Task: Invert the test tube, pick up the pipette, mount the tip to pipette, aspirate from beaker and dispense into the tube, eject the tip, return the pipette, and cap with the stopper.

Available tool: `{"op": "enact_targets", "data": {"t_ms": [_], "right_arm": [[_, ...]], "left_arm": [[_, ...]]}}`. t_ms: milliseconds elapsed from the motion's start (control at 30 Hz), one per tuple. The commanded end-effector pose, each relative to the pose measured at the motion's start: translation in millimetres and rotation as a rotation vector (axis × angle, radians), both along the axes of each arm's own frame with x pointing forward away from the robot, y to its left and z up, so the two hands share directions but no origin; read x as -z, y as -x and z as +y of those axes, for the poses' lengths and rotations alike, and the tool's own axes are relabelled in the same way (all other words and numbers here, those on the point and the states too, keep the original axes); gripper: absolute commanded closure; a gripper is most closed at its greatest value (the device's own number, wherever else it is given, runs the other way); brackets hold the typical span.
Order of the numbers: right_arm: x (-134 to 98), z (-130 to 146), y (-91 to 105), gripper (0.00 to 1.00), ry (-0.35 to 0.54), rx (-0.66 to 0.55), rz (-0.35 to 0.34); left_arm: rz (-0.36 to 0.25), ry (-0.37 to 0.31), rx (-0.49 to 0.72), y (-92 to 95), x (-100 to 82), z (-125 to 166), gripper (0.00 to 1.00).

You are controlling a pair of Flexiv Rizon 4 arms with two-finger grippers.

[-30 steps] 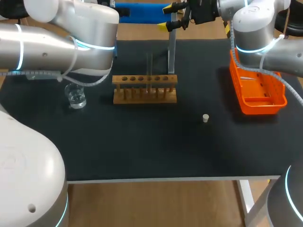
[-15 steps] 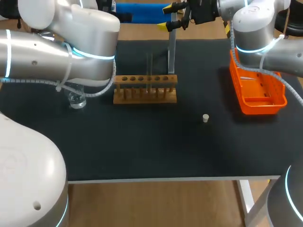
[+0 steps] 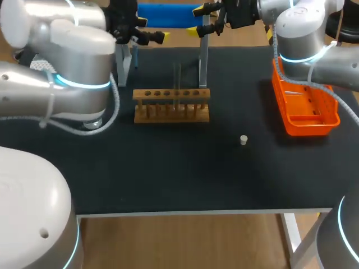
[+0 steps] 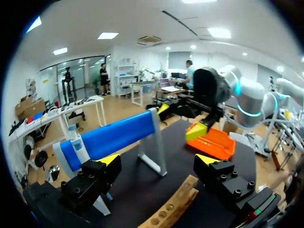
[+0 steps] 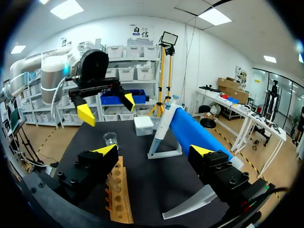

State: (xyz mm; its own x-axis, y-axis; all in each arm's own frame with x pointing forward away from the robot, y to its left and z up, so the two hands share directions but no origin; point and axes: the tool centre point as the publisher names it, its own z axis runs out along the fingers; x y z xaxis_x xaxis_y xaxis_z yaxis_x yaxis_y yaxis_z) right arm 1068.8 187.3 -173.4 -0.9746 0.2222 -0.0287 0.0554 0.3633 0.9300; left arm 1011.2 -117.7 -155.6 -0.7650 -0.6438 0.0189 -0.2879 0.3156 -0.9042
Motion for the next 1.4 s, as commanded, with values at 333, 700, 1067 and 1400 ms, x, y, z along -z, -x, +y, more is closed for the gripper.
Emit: {"op": "enact_targets", "data": {"t_ms": [333, 700, 1067, 1400], "right_arm": [[-1, 0, -0.6, 0.0, 0.002, -0.001, 0.002], [-1, 0, -0.6, 0.0, 0.002, -0.001, 0.002], [-1, 0, -0.6, 0.0, 0.002, -0.001, 0.002], [-1, 0, -0.6, 0.0, 0.002, -0.001, 0.002]], "left_arm": [[-0.073, 0.03, 0.466, 28.0, 19.2, -2, 0.0], [-0.061, 0.003, 0.578, 26.8, 54.5, -24, 0.0], [-0.005, -0.016, 0.62, 32.9, 87.5, -40, 0.0], [0.019, -0.08, 0.647, 41.0, 115.1, -64, 0.0]]}}
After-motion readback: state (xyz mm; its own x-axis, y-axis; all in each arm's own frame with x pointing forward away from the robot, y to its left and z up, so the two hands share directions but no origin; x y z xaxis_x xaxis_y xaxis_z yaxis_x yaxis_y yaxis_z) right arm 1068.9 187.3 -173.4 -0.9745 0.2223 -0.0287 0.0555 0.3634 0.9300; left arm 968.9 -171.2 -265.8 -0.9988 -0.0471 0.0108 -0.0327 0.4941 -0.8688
